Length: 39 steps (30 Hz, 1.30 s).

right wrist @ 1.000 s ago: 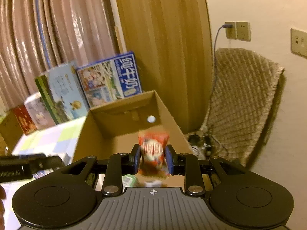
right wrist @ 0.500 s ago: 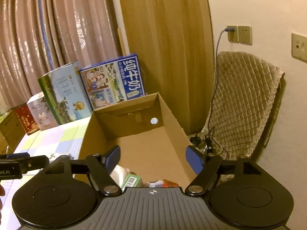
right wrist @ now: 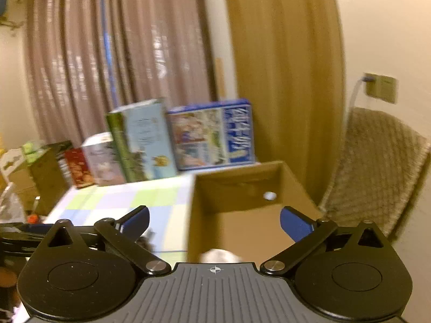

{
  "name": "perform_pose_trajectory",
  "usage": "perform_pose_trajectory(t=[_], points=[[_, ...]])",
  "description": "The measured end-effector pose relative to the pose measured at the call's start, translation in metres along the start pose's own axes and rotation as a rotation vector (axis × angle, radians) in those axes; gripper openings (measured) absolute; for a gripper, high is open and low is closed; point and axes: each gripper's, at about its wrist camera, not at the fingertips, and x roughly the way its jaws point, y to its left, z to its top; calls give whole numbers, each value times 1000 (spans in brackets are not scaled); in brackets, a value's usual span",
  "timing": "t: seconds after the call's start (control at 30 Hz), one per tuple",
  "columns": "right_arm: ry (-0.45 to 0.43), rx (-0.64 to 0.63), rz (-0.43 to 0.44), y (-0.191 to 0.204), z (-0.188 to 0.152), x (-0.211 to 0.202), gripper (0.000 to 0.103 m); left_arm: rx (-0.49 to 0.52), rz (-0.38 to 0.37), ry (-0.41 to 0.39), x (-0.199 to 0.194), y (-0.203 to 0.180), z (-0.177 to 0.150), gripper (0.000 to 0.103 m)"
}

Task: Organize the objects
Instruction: 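Move both tools back toward the white device and black cable, then grasp the black cable with the right tool while the left tool grasps the white square device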

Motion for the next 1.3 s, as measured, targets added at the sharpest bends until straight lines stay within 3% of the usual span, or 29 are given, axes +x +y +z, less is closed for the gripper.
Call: perform_pose_trajectory(t=[0.17,0.37,0.63,0.7,0.87,1.1,1.3], points=[[2,-34,91,47,-3,14,101,-38,81,12,-10,46,-11,102],[88,-124,189,101,-43,54,101,-61,136,41,-13,79,-25,102],[252,-240,189,123,-102,121,100,-19,151,87,3,91,-31,102],[291,-214,193,121,-109,134,94,5,142,92,8,90,-30,102],[355,-182,175,115,-125,167,67,68,162,115,29,92,-28,102],[413,-174,172,110,-143,202,53,48,128,172,54,98,-36,102],[407,-259,149,119,-154,212,36,56,87,186,72,96,-46,102]])
